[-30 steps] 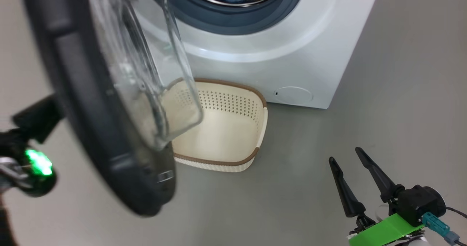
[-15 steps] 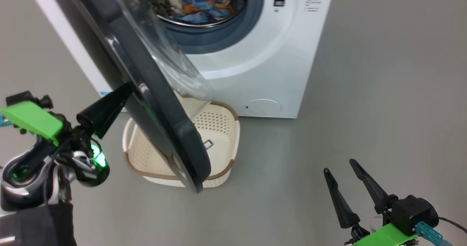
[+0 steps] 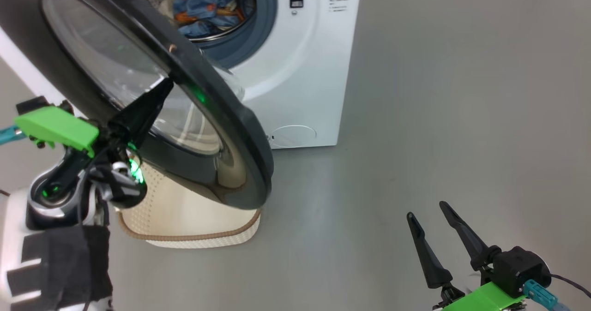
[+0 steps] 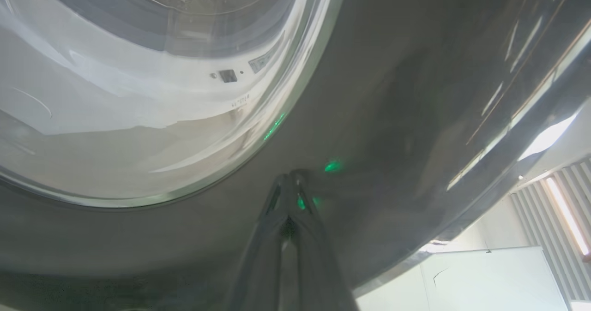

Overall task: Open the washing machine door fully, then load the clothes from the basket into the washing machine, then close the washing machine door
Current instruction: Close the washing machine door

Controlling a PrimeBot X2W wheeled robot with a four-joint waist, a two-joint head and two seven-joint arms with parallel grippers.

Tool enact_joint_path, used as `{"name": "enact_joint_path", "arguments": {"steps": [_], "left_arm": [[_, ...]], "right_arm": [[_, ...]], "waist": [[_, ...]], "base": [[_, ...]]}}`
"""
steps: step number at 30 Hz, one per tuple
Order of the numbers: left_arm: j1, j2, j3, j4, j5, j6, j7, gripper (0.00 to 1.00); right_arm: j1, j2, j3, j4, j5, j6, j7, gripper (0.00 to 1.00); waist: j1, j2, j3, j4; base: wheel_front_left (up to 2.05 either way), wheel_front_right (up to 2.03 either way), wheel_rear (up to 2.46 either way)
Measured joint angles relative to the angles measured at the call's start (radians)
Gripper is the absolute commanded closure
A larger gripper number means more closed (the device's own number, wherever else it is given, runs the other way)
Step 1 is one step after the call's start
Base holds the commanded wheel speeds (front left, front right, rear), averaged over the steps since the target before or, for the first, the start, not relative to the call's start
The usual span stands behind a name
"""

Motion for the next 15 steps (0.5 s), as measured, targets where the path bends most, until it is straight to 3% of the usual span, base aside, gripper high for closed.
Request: {"name": "enact_joint_path", "arguments": {"steps": [11,15], "left_arm": [[-0.079,-0.005,-0.021,0.163,0.035,-0.100,-0.092,1.00],[-0.088,0.021,-0.048,0.202,0.123,-0.139,-0.143,1.00]], "right_arm": [[-0.021,0.005,0.011,0.006,0.001,0.000,0.000,0.00],[-0.021,0.007,0.008,0.006,0.001,0.000,0.000,0.00]], "waist": [[0.0000,0.0000,0.008,-0.034],[0.0000,0.0000,0.003,-0.042]], "base": [[0.00,0.00,0.00],[0.00,0.00,0.00]]}}
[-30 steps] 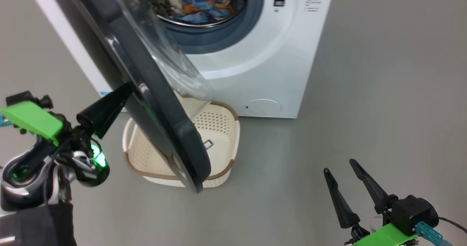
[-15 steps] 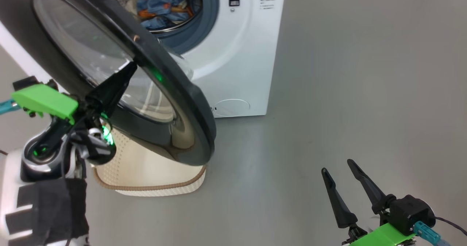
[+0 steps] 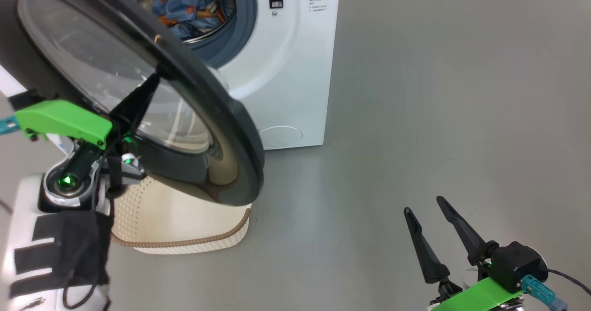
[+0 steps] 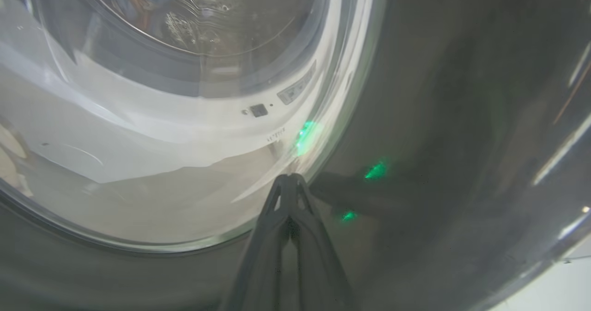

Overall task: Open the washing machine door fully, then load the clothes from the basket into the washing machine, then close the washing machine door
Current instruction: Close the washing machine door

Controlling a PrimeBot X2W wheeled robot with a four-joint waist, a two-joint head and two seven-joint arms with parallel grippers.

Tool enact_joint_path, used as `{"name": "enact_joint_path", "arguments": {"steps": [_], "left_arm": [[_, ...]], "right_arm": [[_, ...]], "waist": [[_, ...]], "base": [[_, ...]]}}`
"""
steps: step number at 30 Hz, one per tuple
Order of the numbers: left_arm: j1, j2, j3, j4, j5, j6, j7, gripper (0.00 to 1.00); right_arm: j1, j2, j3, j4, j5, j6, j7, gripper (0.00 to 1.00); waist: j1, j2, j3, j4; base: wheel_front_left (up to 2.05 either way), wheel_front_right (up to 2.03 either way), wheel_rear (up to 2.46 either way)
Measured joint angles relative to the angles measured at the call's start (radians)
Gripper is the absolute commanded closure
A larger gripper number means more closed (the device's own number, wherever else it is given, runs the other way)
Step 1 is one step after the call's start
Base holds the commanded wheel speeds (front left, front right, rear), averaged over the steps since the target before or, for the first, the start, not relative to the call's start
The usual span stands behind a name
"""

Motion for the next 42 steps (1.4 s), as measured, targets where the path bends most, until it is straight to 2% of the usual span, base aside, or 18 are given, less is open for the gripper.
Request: {"name": "enact_joint_path", "arguments": {"steps": [4,5,6,7,8,9,10,13,17,20,23,26,30,36,42], "left_arm": [[0.015,0.065,-0.050,-0.003,0.145,-0.014,-0.086,1.00],[0.032,0.087,-0.075,-0.017,0.189,-0.022,-0.101,0.74],[0.056,0.107,-0.103,-0.034,0.243,-0.030,-0.127,0.58],[0.084,0.124,-0.128,-0.051,0.300,-0.031,-0.157,0.29],[0.114,0.138,-0.151,-0.068,0.349,-0.031,-0.184,0.13],[0.146,0.151,-0.176,-0.084,0.396,-0.033,-0.208,0.03],[0.177,0.161,-0.199,-0.101,0.438,-0.037,-0.229,0.00],[0.262,0.189,-0.254,-0.159,0.577,-0.019,-0.327,0.00],[0.352,0.188,-0.296,-0.211,0.684,0.008,-0.459,0.00],[0.428,0.191,-0.350,-0.228,0.814,0.062,-0.556,0.00],[0.499,0.180,-0.371,-0.229,0.854,0.087,-0.643,0.00],[0.561,0.161,-0.385,-0.221,0.879,0.092,-0.713,0.00],[0.652,0.138,-0.375,-0.205,0.894,0.105,-0.751,0.00],[0.762,0.087,-0.288,-0.256,0.949,0.120,-0.755,0.00],[0.847,0.035,-0.228,-0.304,1.034,0.078,-0.758,0.00]], "right_arm": [[0.002,0.002,-0.016,-0.001,0.000,0.000,0.000,0.00],[0.004,0.003,-0.021,-0.001,0.000,0.000,0.000,0.00],[0.007,0.004,-0.028,-0.001,0.000,0.000,0.000,0.00],[0.013,0.005,-0.037,-0.002,0.000,0.000,0.000,0.00],[0.022,0.005,-0.047,-0.002,0.000,0.000,0.000,0.00],[0.034,0.005,-0.055,-0.002,0.000,0.000,0.000,0.00],[0.046,0.005,-0.063,-0.003,0.000,0.000,0.000,0.00],[0.071,0.006,-0.084,-0.006,-0.001,0.000,0.000,0.00],[0.084,0.006,-0.106,-0.014,-0.002,0.000,0.000,0.00],[0.088,0.006,-0.114,-0.017,-0.004,0.000,0.000,0.00],[0.089,0.006,-0.115,-0.021,-0.011,0.000,0.000,0.00],[0.104,0.006,-0.121,-0.023,-0.011,0.000,0.000,0.00],[0.141,0.006,-0.128,-0.018,-0.011,0.000,0.000,0.00],[0.165,0.006,-0.152,-0.016,-0.011,0.000,0.000,0.00],[0.187,0.013,-0.167,-0.008,-0.020,0.000,0.000,0.00]], "waist": [[0.0000,0.0000,-0.010,-0.002],[0.0000,0.0000,-0.013,-0.001],[0.0000,0.0000,-0.016,0.002],[0.0001,0.0000,-0.019,0.006],[0.0001,0.0000,-0.023,0.010],[0.0000,0.0000,-0.029,0.014],[0.0000,0.0000,-0.035,0.018],[0.0001,0.0000,-0.049,0.033],[0.0000,0.0000,-0.065,0.053],[0.0000,0.0000,-0.076,0.063],[0.0000,0.0000,-0.087,0.067],[0.0000,0.0000,-0.101,0.070],[0.0000,0.0000,-0.124,0.075],[0.0001,0.0000,-0.144,0.095],[0.0000,0.0000,-0.156,0.115]], "base": [[0.00,0.00,0.00],[0.00,0.00,0.00],[0.00,0.00,0.00],[0.00,0.00,0.00],[0.00,0.00,0.00],[0.00,0.00,0.00],[0.00,0.00,0.00],[0.00,0.00,0.00],[0.00,0.00,0.00],[0.00,0.00,0.00],[0.00,0.00,0.00],[0.00,0.00,0.00],[0.00,0.00,0.00],[0.00,0.00,0.00],[0.00,0.00,0.00]]}}
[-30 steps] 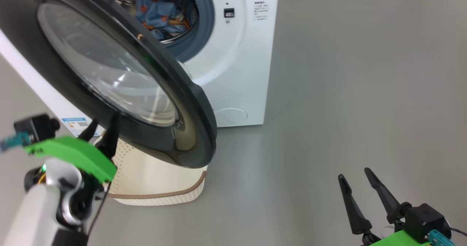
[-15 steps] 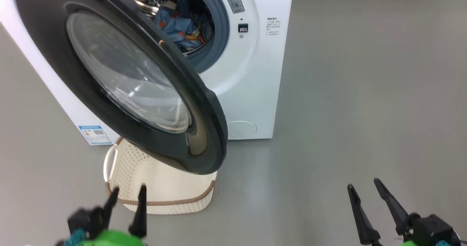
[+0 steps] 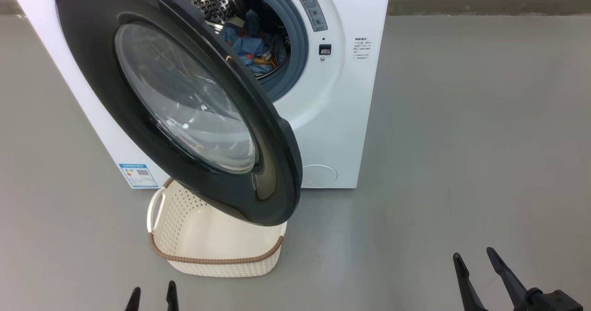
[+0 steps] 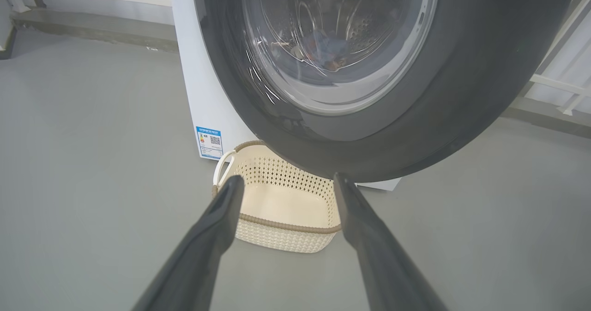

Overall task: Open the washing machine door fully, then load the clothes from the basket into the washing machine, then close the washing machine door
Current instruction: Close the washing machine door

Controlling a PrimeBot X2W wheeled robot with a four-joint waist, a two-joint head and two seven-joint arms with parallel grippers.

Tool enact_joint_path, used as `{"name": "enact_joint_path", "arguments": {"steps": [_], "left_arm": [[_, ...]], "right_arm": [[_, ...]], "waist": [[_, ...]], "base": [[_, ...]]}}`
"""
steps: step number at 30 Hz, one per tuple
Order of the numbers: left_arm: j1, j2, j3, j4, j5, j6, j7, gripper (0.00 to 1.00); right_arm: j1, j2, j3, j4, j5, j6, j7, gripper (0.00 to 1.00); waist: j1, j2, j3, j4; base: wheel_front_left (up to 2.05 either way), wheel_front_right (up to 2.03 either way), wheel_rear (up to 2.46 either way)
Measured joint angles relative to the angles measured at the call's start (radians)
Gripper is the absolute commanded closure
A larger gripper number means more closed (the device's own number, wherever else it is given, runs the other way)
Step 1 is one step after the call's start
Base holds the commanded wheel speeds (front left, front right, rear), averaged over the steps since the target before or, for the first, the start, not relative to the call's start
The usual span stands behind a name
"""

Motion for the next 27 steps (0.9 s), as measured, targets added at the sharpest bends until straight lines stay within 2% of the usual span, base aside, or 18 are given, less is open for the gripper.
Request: {"name": "enact_joint_path", "arguments": {"steps": [9,10,11,12,21,27], "left_arm": [[0.019,-0.034,0.060,-0.013,0.055,-0.047,0.000,0.00],[0.019,-0.035,0.064,-0.014,0.060,-0.047,0.000,0.00],[0.019,-0.036,0.067,-0.015,0.060,-0.049,0.000,0.00],[0.019,-0.036,0.070,-0.015,0.062,-0.055,0.000,0.00],[0.019,-0.038,0.076,-0.033,0.086,-0.063,0.000,0.00],[0.019,-0.038,0.068,-0.061,0.086,-0.056,0.000,0.00]], "right_arm": [[0.018,0.009,-0.010,0.015,-0.001,0.000,0.000,0.00],[0.018,0.009,-0.010,0.016,-0.001,0.000,0.000,0.51],[0.018,0.009,-0.009,0.019,-0.001,0.000,0.000,0.90],[0.018,0.009,-0.008,0.021,-0.002,0.000,0.000,1.00],[0.008,0.009,0.002,0.029,-0.002,0.000,0.000,1.00],[-0.066,0.001,0.026,-0.001,0.003,0.000,0.000,1.00]], "waist": [[0.0000,0.0000,-0.005,0.002],[0.0000,0.0000,-0.005,0.002],[0.0000,0.0000,-0.005,0.001],[0.0000,0.0000,-0.004,0.000],[0.0000,0.0000,0.001,0.001],[0.0000,0.0000,0.009,0.009]], "base": [[0.00,0.00,0.00],[0.00,0.00,0.00],[0.00,0.00,0.00],[0.00,0.00,0.00],[0.00,0.00,0.00],[0.00,0.00,0.00]]}}
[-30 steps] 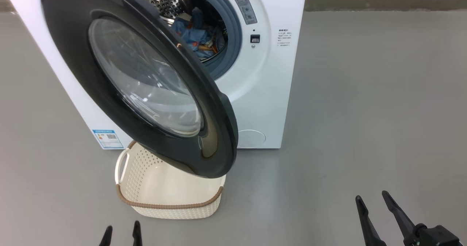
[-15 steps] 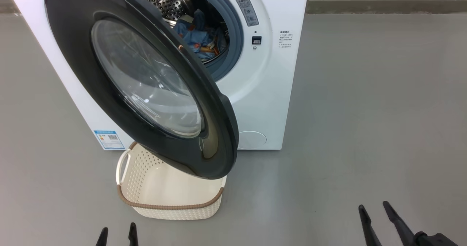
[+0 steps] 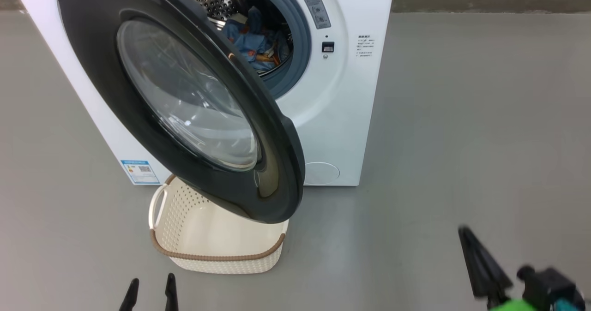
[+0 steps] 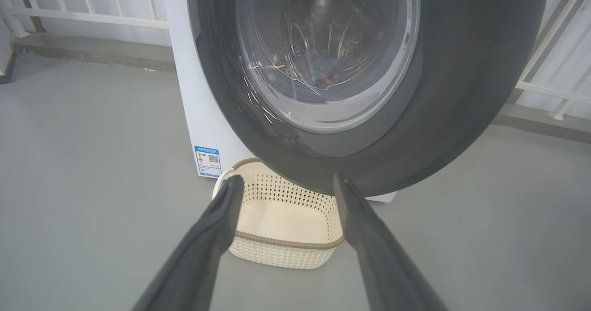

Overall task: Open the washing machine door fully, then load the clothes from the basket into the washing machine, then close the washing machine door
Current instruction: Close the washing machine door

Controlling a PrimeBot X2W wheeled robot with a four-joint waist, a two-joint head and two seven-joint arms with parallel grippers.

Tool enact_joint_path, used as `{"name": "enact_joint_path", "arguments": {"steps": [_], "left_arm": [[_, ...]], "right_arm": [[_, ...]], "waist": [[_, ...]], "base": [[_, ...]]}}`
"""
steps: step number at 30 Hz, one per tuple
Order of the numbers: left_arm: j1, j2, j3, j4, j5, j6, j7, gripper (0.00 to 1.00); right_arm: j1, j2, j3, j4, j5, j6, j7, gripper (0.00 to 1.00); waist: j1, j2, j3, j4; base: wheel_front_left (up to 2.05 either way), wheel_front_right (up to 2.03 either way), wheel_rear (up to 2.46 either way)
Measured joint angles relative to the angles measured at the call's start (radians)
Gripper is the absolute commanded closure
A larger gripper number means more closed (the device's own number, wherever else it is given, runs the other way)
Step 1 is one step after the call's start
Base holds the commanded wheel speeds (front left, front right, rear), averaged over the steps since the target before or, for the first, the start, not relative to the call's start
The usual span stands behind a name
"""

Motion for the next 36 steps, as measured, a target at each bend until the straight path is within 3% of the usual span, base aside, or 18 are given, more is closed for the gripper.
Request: {"name": "enact_joint_path", "arguments": {"steps": [10,17,25,30,36], "left_arm": [[0.000,0.000,-0.040,-0.011,-0.011,0.007,-0.001,0.00],[-0.003,0.000,-0.058,-0.008,-0.012,0.010,-0.001,0.00],[-0.052,0.000,-0.107,-0.014,-0.012,0.001,-0.001,0.00],[-0.091,0.000,-0.165,-0.021,-0.012,-0.001,-0.001,0.00],[-0.130,-0.001,-0.217,-0.041,-0.030,0.001,-0.001,0.00]], "right_arm": [[-0.243,0.011,0.124,-0.137,0.044,0.000,0.000,1.00],[-0.423,0.032,0.319,-0.236,0.102,0.000,0.000,1.00],[-0.451,0.041,0.516,-0.063,0.160,0.000,0.000,1.00],[-0.463,0.044,0.533,0.079,0.193,0.000,0.000,1.00],[-0.520,0.044,0.480,0.176,0.194,0.000,0.000,1.00]], "waist": [[0.0000,0.0000,0.014,0.025],[0.0000,0.0000,0.021,0.067],[0.0000,0.0000,0.052,0.133],[0.0001,0.0000,0.107,0.163],[0.0000,0.0000,0.187,0.191]], "base": [[0.00,0.00,0.00],[0.00,0.00,0.00],[0.00,0.00,0.00],[0.00,0.00,0.00],[0.00,0.00,0.00]]}}
